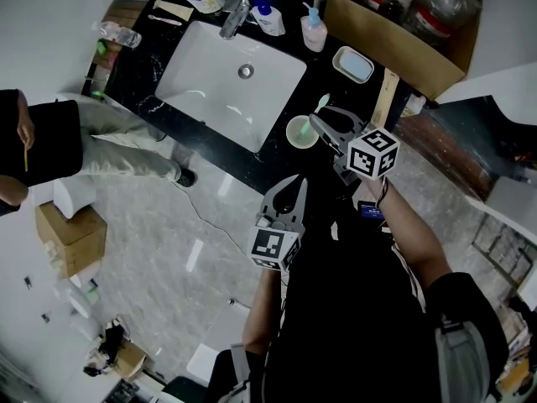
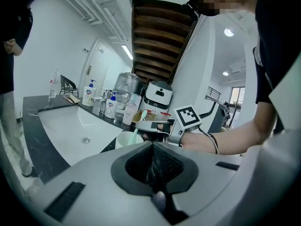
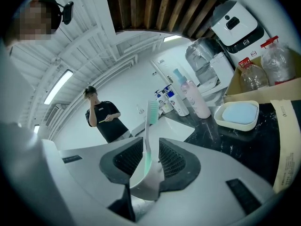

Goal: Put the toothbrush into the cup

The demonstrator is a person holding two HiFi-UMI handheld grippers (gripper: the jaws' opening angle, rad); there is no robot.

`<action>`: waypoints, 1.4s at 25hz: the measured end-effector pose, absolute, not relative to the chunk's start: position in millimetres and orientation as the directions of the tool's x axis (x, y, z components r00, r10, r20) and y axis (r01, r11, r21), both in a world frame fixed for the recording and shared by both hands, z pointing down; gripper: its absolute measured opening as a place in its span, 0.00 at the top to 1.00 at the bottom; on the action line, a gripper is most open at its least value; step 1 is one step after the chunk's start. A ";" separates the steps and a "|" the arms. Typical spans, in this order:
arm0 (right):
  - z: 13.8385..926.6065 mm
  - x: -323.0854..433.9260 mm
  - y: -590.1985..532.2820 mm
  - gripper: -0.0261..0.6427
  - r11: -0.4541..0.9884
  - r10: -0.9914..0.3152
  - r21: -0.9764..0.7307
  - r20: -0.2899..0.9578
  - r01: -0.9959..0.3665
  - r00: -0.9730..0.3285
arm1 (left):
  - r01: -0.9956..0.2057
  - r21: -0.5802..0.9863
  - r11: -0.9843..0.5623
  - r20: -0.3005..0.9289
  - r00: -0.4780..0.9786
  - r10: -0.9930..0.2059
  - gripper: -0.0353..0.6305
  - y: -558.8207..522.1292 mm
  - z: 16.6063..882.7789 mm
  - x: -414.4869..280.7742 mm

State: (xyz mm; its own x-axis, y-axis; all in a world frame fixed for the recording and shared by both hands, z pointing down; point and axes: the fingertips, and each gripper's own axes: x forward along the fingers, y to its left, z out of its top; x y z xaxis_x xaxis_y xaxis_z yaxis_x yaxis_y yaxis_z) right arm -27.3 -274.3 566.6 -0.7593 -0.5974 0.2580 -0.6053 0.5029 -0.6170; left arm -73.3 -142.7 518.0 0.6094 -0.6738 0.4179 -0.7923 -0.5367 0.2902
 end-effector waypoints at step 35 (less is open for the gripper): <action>471.8 -24.4 -149.8 0.94 0.761 -0.540 -0.227 0.299 -0.608 -0.787 | -0.774 0.257 -0.578 0.327 0.633 -0.702 0.93 -121.4 480.7 -67.8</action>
State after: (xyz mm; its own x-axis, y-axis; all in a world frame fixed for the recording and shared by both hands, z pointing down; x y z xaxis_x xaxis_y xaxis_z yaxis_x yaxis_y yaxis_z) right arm -24.4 -149.8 471.8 -0.7868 -0.5401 0.2987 -0.6083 0.7607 -0.2266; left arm -67.8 -121.4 480.7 0.6330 -0.7017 0.3270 -0.7741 -0.5784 0.2574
